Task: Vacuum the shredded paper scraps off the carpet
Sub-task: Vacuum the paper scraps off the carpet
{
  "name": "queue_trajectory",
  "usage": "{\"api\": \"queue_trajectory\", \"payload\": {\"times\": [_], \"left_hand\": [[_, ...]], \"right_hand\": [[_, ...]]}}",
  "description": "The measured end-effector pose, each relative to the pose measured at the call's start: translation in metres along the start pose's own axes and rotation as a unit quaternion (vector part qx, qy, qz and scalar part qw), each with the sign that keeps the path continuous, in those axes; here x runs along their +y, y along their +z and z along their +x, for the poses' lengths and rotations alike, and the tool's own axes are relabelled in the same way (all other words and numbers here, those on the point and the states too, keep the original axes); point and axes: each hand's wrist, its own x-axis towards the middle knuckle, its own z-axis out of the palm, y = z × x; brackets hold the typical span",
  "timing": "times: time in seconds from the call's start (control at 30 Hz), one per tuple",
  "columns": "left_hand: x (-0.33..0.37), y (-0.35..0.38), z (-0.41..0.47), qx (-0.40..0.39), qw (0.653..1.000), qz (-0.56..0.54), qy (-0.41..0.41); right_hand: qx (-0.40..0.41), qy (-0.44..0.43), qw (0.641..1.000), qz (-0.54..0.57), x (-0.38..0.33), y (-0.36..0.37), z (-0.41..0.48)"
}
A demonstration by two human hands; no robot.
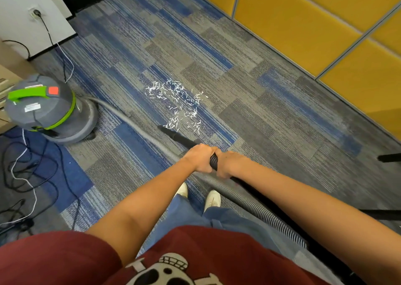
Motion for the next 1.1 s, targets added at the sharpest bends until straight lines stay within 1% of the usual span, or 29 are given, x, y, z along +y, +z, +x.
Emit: {"api": "queue_trajectory", "payload": {"times": [0.13, 0.27, 0.37, 0.47, 0.57, 0.7, 0.9, 1.1], "left_hand": [[0.009, -0.006, 0.001, 0.024, 1.0, 0.005, 0.019], [0.012, 0.0, -0.006, 0.031, 0.999, -0.03, 0.008], [0.012, 0.008, -0.013, 0.047, 0.999, -0.021, 0.0], [0.012, 0.004, -0.016, 0.025, 1.0, -0.006, 0.006], [0.014, -0.001, -0.016, 0.007, 1.0, 0.013, 0.013], [0.021, 0.005, -0.015, 0.017, 1.0, -0.002, 0.011], [0.037, 0.006, -0.01, 0.032, 0.999, -0.025, 0.017], [0.038, 0.011, -0.012, 0.034, 0.999, -0.016, 0.007]], "right_hand": [[-0.006, 0.012, 1.0, -0.011, 0.006, -0.009, -0.006], [-0.003, 0.01, 0.999, -0.04, 0.004, -0.002, -0.012], [-0.008, -0.004, 0.999, -0.038, 0.001, 0.005, -0.017], [-0.024, -0.014, 0.999, -0.022, 0.0, 0.002, -0.018], [-0.031, -0.018, 0.999, -0.035, 0.002, 0.0, -0.02], [-0.019, -0.008, 0.998, -0.054, 0.007, 0.008, -0.021], [-0.012, 0.01, 0.999, -0.04, 0.019, 0.01, -0.024], [-0.012, 0.005, 0.999, -0.04, 0.019, 0.013, -0.029]]}}
